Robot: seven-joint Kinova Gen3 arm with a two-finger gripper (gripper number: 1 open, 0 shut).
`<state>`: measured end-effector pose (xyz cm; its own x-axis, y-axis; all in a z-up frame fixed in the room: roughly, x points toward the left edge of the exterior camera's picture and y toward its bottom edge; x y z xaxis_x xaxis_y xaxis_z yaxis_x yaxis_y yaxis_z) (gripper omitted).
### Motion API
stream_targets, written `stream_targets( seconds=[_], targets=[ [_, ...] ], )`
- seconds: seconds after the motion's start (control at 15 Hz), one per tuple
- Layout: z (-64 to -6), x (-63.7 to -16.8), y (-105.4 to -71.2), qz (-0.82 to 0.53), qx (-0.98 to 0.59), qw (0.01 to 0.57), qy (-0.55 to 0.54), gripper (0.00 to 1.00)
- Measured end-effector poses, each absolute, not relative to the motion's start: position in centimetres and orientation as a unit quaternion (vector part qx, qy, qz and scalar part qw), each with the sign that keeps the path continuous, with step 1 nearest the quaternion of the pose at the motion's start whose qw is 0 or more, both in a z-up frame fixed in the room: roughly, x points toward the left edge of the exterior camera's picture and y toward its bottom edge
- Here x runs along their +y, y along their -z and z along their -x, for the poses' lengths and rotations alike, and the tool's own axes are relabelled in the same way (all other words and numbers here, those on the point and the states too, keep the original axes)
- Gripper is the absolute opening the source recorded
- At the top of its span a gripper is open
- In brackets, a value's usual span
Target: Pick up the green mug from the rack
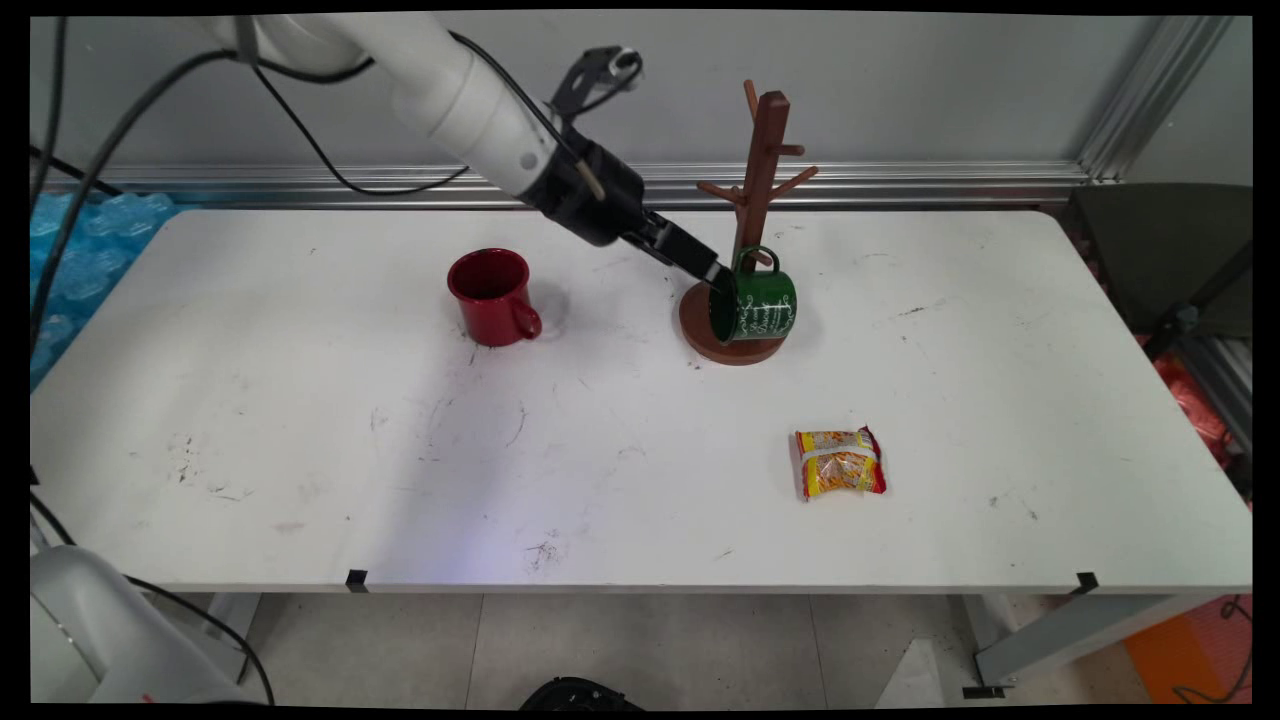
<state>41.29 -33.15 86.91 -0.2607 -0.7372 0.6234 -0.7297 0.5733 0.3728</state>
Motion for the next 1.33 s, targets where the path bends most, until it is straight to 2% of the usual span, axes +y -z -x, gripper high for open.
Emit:
stream_targets(
  seconds=[1.33],
  targets=[
    [-36.8,-35.6,-80.2,-0.495,-0.766,0.409,0.021,1.00]
  ],
)
